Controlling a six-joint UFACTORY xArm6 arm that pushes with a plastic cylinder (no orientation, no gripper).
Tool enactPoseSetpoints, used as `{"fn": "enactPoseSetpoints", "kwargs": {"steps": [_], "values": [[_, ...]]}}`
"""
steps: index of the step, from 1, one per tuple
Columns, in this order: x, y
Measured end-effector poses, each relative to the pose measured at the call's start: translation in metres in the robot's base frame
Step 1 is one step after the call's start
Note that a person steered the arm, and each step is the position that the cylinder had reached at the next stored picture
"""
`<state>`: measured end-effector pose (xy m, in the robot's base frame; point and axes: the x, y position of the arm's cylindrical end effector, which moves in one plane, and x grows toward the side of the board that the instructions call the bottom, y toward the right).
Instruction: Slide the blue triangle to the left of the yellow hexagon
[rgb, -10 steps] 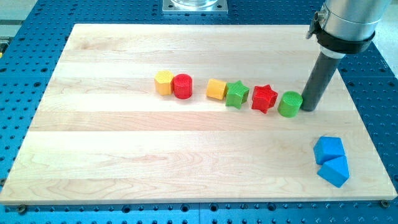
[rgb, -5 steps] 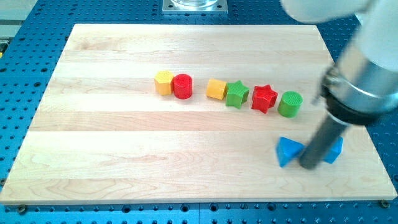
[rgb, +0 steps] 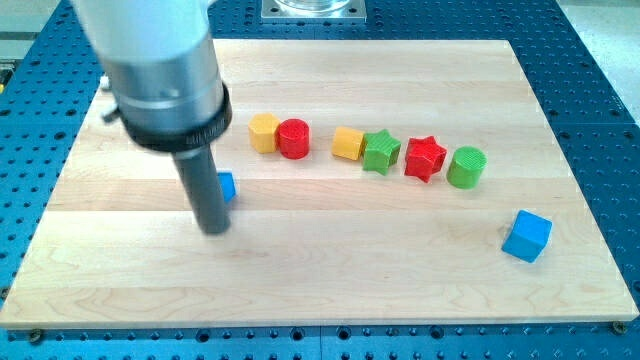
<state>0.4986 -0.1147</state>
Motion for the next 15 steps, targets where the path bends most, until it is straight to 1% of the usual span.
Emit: {"fn": "enactPoseSetpoints", "kwargs": {"steps": [1, 3, 4, 5, 6, 7, 8, 9, 10, 11, 12, 13, 14, 15], "values": [[-0.035, -0.018], [-0.037, -0.006], [-0.074, -0.013], [-0.097, -0.013], [-0.068, -0.02], [-0.099, -0.062], [-0.158, -0.083], [-0.176, -0.047], [-0.153, -0.018], [-0.152, -0.005], [-0.126, -0.001], [-0.134, -0.019], [-0.092, -0.086], [-0.05, -0.049]]}}
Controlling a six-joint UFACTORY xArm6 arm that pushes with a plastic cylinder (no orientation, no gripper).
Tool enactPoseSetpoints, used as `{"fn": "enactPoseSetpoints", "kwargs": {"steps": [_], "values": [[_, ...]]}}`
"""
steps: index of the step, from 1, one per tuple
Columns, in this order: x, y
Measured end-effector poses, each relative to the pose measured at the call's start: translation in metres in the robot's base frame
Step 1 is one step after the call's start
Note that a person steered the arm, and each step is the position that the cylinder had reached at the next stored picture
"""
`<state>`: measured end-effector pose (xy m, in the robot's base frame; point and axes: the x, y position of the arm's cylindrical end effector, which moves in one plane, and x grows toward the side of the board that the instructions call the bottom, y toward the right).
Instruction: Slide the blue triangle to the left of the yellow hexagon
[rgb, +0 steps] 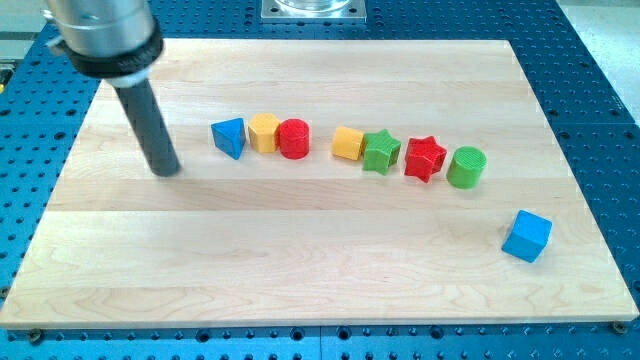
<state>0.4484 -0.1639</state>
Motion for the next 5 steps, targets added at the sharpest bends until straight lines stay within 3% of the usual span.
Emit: {"fn": "enactPoseSetpoints", "kwargs": {"steps": [1, 3, 4, 5], "values": [[-0.003, 0.035], [-0.032, 0.047], [-0.033, 0.047], [-0.003, 0.051]]}}
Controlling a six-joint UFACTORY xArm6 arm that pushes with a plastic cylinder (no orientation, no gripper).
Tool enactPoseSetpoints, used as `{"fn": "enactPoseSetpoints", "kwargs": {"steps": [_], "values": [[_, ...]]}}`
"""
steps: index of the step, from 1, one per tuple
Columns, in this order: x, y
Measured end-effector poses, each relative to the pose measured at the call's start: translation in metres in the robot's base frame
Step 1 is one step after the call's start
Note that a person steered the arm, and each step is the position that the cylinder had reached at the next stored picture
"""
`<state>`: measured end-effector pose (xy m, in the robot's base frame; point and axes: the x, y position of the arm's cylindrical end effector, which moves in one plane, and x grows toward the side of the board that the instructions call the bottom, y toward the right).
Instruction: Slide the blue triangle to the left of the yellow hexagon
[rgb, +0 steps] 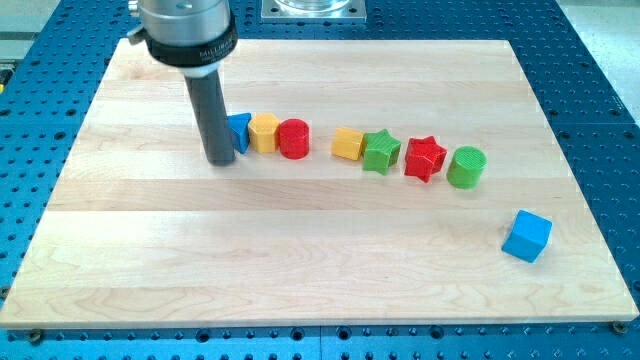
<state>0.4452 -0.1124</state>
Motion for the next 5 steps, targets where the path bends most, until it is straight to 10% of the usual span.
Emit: {"fn": "enactPoseSetpoints", "kwargs": {"steps": [3, 5], "values": [[0.142, 0.159], [0.154, 0.318]]}}
